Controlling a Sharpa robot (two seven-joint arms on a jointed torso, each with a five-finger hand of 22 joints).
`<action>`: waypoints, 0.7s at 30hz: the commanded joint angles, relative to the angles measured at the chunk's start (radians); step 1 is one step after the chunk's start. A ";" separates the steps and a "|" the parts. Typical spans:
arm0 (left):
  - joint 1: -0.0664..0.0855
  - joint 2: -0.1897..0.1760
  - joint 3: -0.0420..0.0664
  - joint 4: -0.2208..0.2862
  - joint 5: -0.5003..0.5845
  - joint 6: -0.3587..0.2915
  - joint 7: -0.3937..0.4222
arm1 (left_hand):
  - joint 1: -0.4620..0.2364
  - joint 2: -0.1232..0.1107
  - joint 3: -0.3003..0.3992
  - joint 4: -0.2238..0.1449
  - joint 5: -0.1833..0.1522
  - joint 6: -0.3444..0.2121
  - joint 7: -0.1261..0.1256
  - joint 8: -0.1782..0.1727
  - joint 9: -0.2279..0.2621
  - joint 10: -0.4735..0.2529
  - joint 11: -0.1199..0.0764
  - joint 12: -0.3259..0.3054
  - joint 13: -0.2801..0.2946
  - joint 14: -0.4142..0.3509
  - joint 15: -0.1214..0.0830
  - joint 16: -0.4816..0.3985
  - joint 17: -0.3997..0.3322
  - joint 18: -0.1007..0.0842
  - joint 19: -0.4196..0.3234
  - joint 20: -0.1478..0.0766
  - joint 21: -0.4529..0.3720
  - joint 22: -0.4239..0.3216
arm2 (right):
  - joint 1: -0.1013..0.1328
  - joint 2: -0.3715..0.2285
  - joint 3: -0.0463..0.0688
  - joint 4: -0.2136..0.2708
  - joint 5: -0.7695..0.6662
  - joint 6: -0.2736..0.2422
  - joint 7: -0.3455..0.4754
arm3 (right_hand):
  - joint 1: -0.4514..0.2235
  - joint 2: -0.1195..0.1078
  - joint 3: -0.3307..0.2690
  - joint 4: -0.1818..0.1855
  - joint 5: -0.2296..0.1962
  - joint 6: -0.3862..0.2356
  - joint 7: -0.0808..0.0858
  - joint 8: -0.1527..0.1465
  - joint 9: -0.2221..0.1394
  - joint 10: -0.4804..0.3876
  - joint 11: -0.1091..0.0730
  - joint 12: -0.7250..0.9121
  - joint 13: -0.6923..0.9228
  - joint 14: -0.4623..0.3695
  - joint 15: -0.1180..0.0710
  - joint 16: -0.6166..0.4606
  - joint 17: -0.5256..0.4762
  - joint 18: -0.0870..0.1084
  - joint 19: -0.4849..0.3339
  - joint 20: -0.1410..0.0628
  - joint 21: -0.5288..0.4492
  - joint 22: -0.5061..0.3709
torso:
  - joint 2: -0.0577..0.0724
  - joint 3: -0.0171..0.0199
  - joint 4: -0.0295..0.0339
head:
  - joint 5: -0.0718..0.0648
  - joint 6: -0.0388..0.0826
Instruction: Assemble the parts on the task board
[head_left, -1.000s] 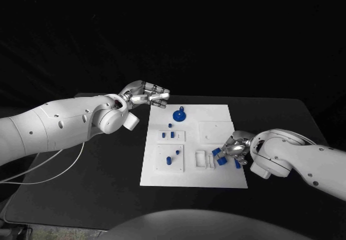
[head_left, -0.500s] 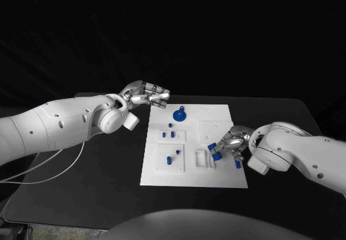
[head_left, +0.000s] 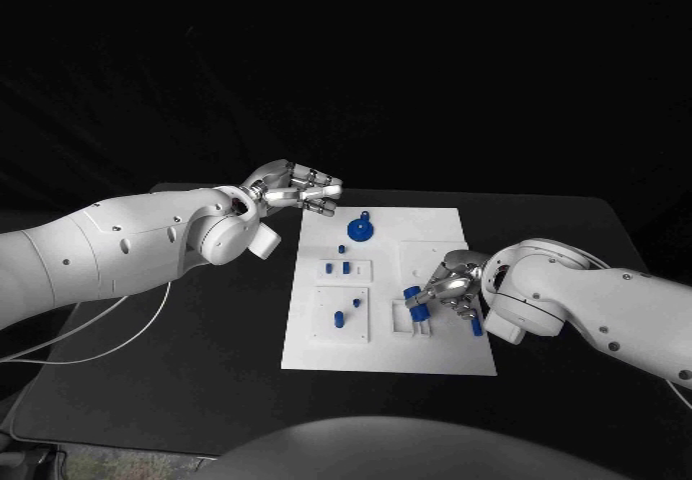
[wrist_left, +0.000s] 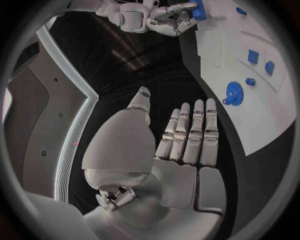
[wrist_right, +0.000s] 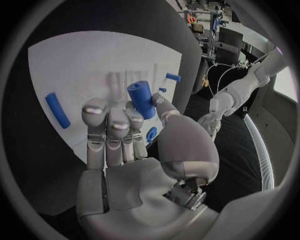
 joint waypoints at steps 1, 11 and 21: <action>0.000 0.002 0.001 0.002 -0.002 0.018 0.004 | -0.002 0.004 -0.001 -0.006 -0.002 -0.003 0.003 -0.001 -0.002 -0.004 0.003 -0.004 0.001 0.000 0.001 -0.001 0.000 -0.011 -0.006 -0.002 0.001 0.001 | 0.000 0.011 -0.002 -0.007 -0.077 0.041 -0.005 | -0.014 -0.006 -0.002 0.015 -0.012 0.027 -0.019 -0.003 0.001 0.004 -0.002 -0.005 -0.002 0.002 -0.008 -0.005 -0.001 -0.005 0.053 -0.007 -0.004 -0.001 | 0.001 0.0010 -0.0002 | 0.001 -0.001; 0.000 0.002 0.000 0.002 -0.002 0.021 0.001 | -0.003 0.006 0.000 -0.005 -0.003 -0.004 0.003 -0.001 -0.002 -0.005 0.003 -0.004 0.000 -0.001 0.002 -0.001 0.000 -0.010 -0.007 -0.002 0.001 0.001 | 0.000 0.029 -0.012 -0.020 -0.112 0.082 -0.008 | -0.024 -0.006 -0.004 0.027 -0.020 0.037 -0.022 -0.003 0.005 0.003 -0.004 -0.010 -0.007 0.002 -0.009 -0.009 -0.003 -0.006 0.053 -0.008 -0.006 -0.003 | 0.001 0.0013 -0.0015 | 0.007 -0.005; 0.000 0.001 0.000 0.003 -0.002 0.025 -0.003 | -0.005 0.006 -0.001 -0.005 -0.003 -0.004 0.004 -0.001 -0.002 -0.005 0.003 -0.004 0.001 -0.002 0.002 -0.001 0.000 -0.010 -0.006 -0.002 0.001 0.001 | 0.000 0.029 -0.019 -0.006 -0.111 0.122 -0.008 | -0.023 -0.008 -0.007 0.029 -0.016 0.040 -0.023 -0.003 0.008 0.003 -0.005 -0.013 -0.009 0.002 -0.010 -0.012 -0.003 -0.007 0.052 -0.009 -0.008 -0.003 | 0.001 0.0012 -0.0012 | 0.009 -0.007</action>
